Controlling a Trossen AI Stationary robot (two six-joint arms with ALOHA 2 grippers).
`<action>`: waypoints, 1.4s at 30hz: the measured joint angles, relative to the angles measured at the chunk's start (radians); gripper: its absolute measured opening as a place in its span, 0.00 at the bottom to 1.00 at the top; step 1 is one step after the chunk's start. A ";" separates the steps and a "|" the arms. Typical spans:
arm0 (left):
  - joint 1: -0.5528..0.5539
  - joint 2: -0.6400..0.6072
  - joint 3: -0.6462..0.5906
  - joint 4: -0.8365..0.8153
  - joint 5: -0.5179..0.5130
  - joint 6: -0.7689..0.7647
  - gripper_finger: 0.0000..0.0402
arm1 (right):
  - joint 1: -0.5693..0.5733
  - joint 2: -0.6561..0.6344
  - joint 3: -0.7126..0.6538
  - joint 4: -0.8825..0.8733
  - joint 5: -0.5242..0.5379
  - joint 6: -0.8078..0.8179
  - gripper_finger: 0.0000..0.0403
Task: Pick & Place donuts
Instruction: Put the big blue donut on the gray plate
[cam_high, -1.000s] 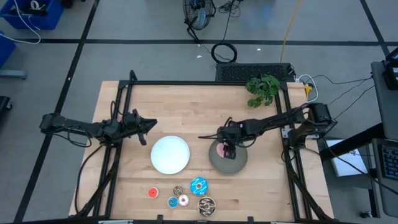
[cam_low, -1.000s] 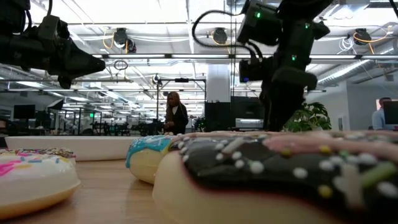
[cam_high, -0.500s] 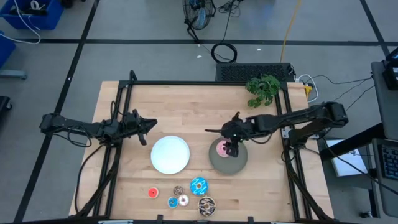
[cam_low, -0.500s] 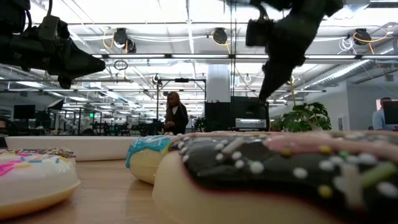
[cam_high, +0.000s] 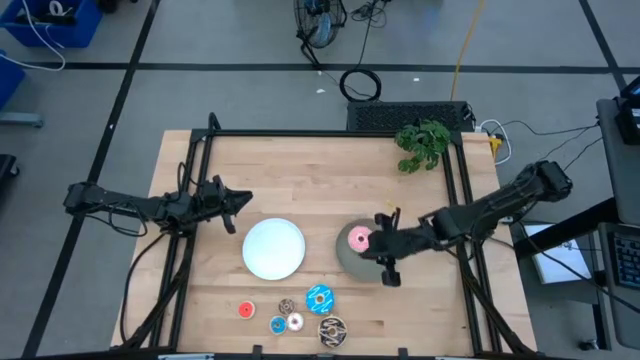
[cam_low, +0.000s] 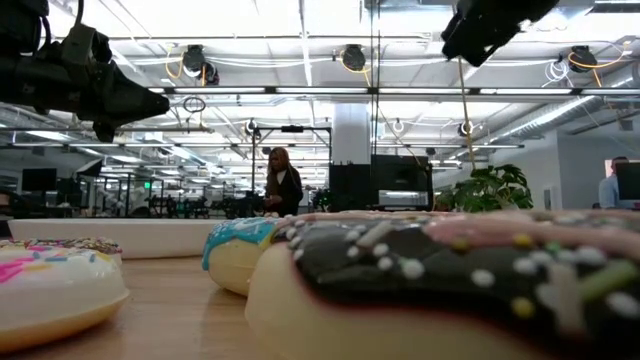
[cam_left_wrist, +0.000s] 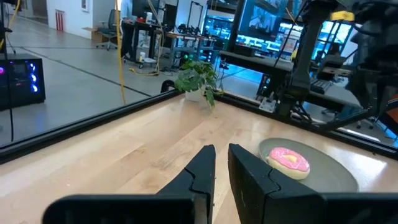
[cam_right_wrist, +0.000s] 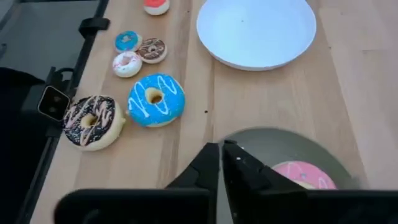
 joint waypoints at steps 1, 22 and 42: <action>0.000 0.000 0.000 0.000 0.000 -0.003 0.13 | 0.016 0.002 0.000 0.000 0.017 0.011 0.02; 0.000 0.000 0.000 -0.005 0.000 -0.016 0.13 | 0.218 0.571 0.721 -0.441 0.050 0.118 0.00; 0.000 0.000 0.000 -0.005 -0.023 -0.004 0.13 | 0.271 0.656 0.734 -0.240 0.025 -0.100 0.00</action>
